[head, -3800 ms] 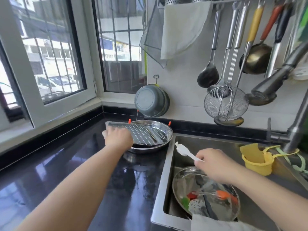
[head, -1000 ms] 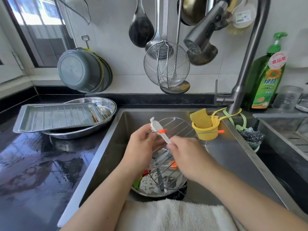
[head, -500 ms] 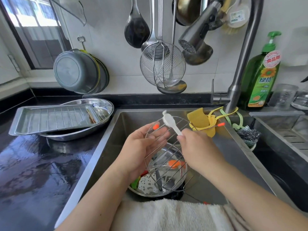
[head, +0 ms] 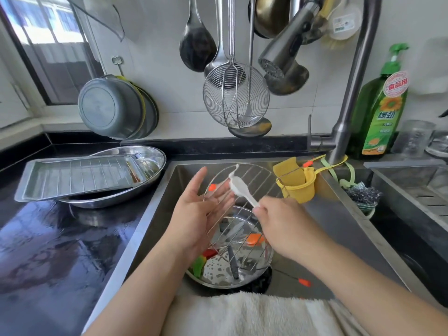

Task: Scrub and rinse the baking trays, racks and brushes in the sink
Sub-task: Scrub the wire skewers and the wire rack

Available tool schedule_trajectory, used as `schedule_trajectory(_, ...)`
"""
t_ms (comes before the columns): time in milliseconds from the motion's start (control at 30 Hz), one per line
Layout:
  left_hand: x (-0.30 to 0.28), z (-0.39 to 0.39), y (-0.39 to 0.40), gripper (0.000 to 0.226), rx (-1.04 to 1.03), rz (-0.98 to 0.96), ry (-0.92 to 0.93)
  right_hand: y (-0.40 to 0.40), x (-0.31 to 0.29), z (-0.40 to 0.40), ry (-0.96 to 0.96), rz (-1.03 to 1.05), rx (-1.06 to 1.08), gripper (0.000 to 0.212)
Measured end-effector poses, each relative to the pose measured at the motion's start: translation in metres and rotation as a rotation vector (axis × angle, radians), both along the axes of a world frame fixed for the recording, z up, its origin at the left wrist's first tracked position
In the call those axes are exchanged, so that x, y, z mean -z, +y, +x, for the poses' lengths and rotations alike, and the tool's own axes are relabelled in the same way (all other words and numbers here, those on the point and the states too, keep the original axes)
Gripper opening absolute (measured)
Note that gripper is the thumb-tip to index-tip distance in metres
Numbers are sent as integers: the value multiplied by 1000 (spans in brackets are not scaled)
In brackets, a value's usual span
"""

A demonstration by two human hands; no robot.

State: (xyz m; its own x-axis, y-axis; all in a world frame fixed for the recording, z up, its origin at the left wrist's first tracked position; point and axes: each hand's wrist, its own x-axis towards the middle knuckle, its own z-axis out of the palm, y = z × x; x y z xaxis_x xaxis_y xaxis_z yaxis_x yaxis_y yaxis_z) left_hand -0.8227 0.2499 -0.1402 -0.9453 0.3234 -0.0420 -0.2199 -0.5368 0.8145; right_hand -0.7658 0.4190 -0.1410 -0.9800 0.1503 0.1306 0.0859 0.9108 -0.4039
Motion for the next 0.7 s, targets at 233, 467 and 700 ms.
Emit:
schedule_trajectory(233, 0, 4, 3, 47, 54, -104, 48, 15, -5, -4, 55, -4, 179, 31)
schedule_trajectory(467, 0, 6, 4, 46, 52, -136, 69, 14, -8, -8, 197, -98, 207, 34)
schedule_trajectory(700, 4, 7, 6, 56, 43, -272, 151, 12, -3, -11, 76, -156, 262, 30)
